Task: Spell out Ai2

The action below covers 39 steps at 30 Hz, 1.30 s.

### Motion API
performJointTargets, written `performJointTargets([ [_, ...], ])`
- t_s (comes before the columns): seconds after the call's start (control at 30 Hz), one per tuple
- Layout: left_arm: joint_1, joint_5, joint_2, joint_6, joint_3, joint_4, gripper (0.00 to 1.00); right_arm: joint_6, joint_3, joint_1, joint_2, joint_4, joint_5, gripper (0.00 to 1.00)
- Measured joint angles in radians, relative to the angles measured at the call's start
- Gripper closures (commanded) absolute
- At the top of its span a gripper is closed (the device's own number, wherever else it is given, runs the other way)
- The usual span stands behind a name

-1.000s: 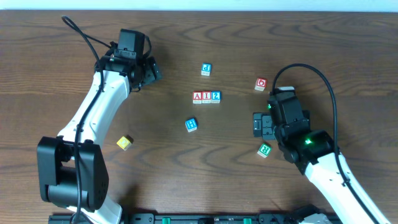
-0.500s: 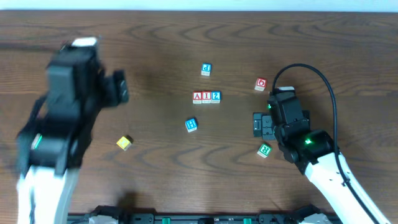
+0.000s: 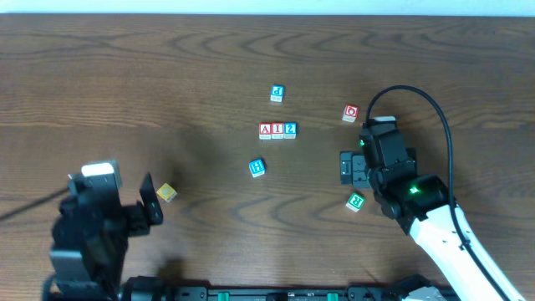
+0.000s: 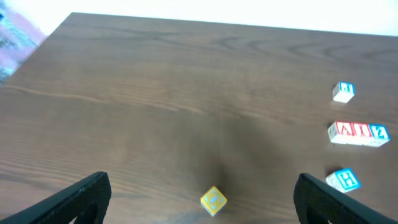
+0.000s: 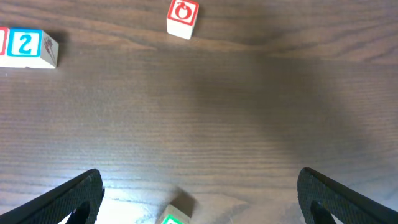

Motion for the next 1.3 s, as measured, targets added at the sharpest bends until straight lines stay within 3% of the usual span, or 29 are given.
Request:
performJointTargets([
  [0.23,0.018,0.048,-0.231,0.000,-0.340,0.120,0.05,0.002,-0.002,0.000,0.000,0.000,0.000,0.01],
  [0.43,0.031,0.088,-0.321,0.000,-0.510,0.216,0.05,0.002,-0.002,0.000,0.000,0.000,0.000,0.01],
  [0.9,0.042,0.103,-0.336,-0.001,-0.646,0.318,0.05,0.002,-0.002,0.000,0.000,-0.001,0.000,0.01],
  [1.3,0.053,0.082,-0.393,-0.005,-0.658,0.373,0.05,0.002,-0.002,0.000,0.000,-0.001,0.000,0.01],
])
